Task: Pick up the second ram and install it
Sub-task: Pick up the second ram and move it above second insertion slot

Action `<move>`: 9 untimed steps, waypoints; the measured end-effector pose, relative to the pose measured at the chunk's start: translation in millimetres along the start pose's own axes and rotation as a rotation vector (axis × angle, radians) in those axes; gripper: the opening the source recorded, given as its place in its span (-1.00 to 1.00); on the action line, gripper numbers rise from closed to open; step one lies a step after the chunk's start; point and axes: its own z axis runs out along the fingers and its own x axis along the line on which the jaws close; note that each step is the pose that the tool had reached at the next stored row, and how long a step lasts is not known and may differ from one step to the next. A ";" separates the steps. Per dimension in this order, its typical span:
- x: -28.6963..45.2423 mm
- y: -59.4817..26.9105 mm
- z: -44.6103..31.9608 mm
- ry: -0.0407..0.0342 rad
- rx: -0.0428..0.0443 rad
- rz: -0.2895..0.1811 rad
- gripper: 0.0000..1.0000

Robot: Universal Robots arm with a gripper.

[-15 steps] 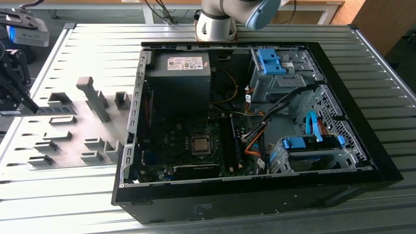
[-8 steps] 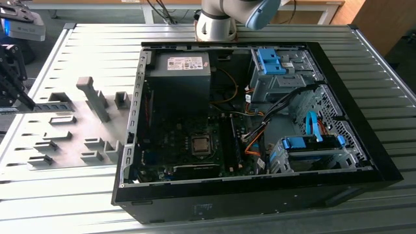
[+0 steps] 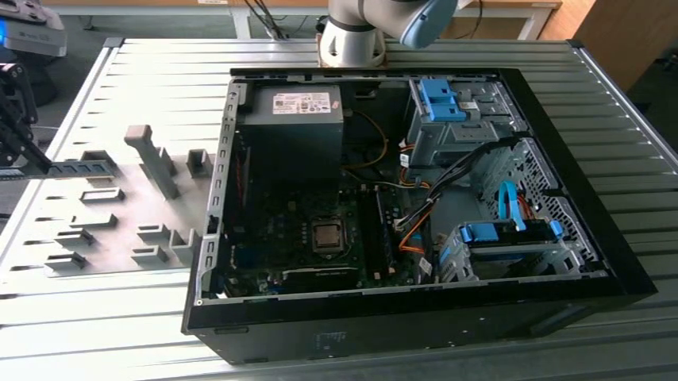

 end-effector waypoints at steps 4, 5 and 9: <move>-0.2 0.1 -5.5 0.0000 0.0000 0.000 -0.73; -0.2 0.1 -7.0 0.0001 -0.0001 0.000 -0.73; -0.4 0.2 -13.2 -0.0001 0.0001 0.000 -0.73</move>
